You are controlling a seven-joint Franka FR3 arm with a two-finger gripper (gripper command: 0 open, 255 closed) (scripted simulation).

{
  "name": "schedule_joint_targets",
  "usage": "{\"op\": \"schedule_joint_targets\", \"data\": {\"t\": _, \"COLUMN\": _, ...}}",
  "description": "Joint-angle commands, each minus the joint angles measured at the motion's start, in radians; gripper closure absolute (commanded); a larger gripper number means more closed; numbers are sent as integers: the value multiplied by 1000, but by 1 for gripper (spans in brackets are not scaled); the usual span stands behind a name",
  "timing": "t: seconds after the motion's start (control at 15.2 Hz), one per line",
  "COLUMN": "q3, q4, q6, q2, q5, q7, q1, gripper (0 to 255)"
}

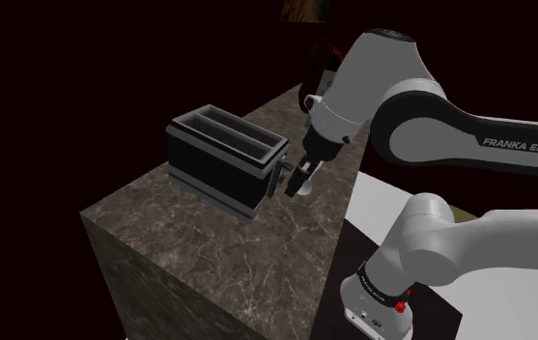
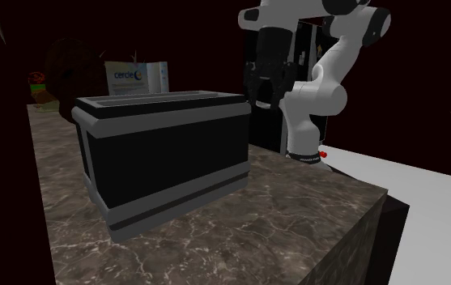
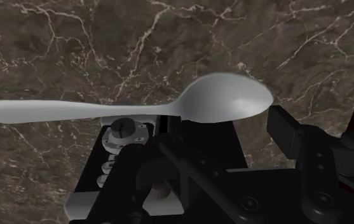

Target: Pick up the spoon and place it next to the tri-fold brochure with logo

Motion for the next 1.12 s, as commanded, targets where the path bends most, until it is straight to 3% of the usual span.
{"op": "schedule_joint_targets", "data": {"t": 0.0, "q3": -5, "q4": 26, "q6": -25, "q2": 1, "q5": -5, "q7": -1, "q1": -3, "gripper": 255}}
{"op": "schedule_joint_targets", "data": {"t": 1.06, "q3": -35, "q4": 261, "q6": -221, "q2": 40, "q5": -35, "q7": -4, "q1": -22, "gripper": 255}}
